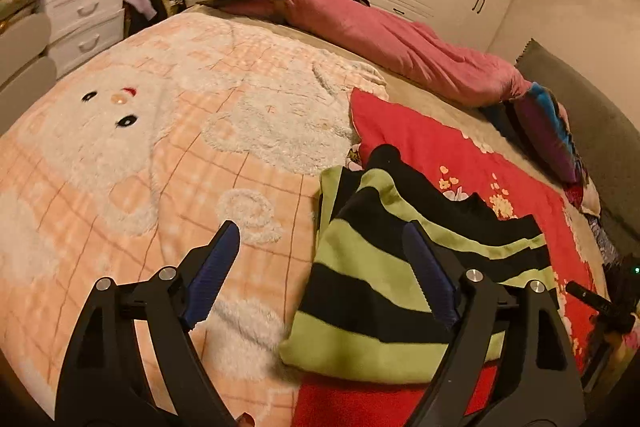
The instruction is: Fold small clothes
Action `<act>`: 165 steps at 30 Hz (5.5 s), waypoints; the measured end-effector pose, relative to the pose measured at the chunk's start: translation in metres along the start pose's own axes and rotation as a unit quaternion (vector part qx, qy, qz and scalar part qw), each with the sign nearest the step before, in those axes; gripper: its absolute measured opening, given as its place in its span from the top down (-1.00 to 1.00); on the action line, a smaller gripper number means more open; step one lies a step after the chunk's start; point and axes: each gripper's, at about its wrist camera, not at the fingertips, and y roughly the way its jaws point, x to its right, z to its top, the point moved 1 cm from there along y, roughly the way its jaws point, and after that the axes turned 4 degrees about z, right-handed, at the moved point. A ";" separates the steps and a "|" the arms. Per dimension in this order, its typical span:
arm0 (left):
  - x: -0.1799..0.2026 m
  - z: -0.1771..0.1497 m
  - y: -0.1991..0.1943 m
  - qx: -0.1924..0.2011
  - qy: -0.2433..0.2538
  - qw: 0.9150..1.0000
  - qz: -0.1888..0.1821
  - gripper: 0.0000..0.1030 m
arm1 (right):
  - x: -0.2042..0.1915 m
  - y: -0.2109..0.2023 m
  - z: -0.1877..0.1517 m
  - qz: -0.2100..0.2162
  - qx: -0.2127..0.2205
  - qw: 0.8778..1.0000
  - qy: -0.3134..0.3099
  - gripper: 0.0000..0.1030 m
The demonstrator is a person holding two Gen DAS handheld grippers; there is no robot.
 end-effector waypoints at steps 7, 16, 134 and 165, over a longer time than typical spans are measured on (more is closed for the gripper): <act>0.001 -0.022 -0.013 -0.015 0.005 1.000 0.023 -0.54 | -0.002 -0.009 -0.014 0.007 -0.012 1.000 -0.005 -0.44; 0.016 -0.041 -0.024 -0.028 0.024 0.999 0.036 -0.64 | -0.012 -0.008 -0.024 0.020 -0.028 0.999 -0.006 -0.44; -0.075 -0.036 0.032 -0.051 -0.052 0.990 0.119 -0.81 | -0.329 0.138 -0.094 0.025 -0.032 0.927 -0.374 -0.90; -0.007 0.019 0.108 -0.161 -0.157 0.963 -0.148 -0.81 | -0.272 0.113 -0.052 0.184 0.012 0.951 -0.249 0.91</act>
